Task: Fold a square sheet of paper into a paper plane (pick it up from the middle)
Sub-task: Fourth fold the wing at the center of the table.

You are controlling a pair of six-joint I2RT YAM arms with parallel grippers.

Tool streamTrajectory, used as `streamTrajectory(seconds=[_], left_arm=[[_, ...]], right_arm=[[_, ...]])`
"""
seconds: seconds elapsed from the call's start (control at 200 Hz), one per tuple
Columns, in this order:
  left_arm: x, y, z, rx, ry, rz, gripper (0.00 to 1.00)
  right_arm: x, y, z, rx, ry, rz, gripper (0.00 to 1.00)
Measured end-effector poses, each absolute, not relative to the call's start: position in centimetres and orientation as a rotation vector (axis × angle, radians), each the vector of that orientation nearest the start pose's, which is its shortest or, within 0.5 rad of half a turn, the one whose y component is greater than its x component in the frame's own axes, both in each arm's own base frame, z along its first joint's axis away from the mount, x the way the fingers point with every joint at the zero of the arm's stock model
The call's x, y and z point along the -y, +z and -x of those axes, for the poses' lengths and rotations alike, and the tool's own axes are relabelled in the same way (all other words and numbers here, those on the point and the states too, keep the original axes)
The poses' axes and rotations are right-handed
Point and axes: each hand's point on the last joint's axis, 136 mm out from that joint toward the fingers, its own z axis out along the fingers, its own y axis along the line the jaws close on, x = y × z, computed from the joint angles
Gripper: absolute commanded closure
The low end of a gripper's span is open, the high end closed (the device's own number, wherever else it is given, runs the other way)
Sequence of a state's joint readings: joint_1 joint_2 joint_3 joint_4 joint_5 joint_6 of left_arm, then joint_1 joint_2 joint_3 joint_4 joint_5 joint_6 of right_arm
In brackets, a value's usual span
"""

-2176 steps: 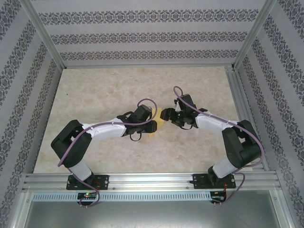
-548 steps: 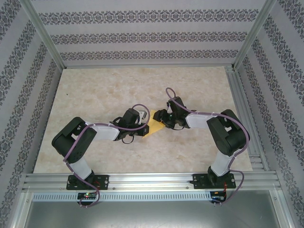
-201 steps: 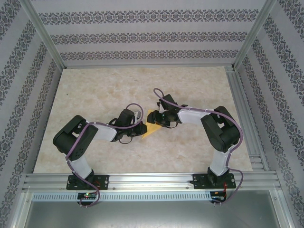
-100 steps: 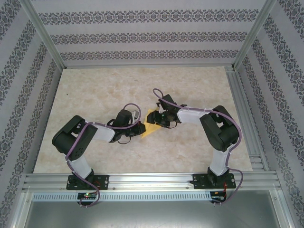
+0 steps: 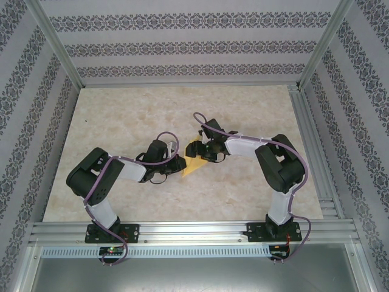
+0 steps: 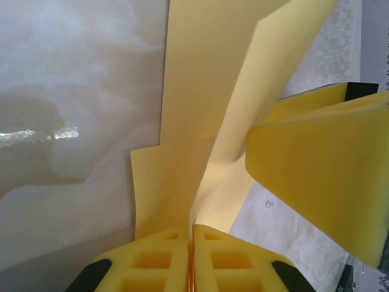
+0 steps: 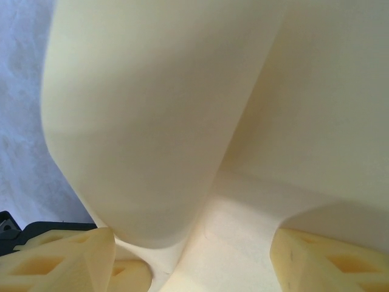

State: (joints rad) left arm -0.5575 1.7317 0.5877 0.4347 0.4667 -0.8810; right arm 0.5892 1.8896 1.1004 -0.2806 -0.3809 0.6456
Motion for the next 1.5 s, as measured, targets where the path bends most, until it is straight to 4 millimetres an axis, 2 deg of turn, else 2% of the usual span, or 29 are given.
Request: streamTrajectory(seconds=[0.355,0.48,0.869,1.089,1.499], left_arm=[[27.3,3.0,-29.1,-2.524,-1.223,0.134,0.75],[26.9,3.3,-29.1,-2.523,-1.217,0.146,0.73],[25.4,5.6,-29.4,-2.449,-1.186,0.155,0.65],[26.1,6.0,-28.8,-2.445,-1.190,0.085,0.67],[27.7,6.2,-27.6,-2.450,-1.193,-0.029,0.79]], right_arm=[[-29.0,2.4,-32.5,-2.865,0.736,0.078,0.29],[-29.0,2.3,-32.6,-2.876,0.706,0.076,0.30],[-28.7,1.9,-32.7,-2.906,0.658,0.057,0.36],[-28.6,1.8,-32.7,-2.915,0.643,0.041,0.39],[-28.4,1.7,-32.8,-2.925,0.630,0.011,0.42]])
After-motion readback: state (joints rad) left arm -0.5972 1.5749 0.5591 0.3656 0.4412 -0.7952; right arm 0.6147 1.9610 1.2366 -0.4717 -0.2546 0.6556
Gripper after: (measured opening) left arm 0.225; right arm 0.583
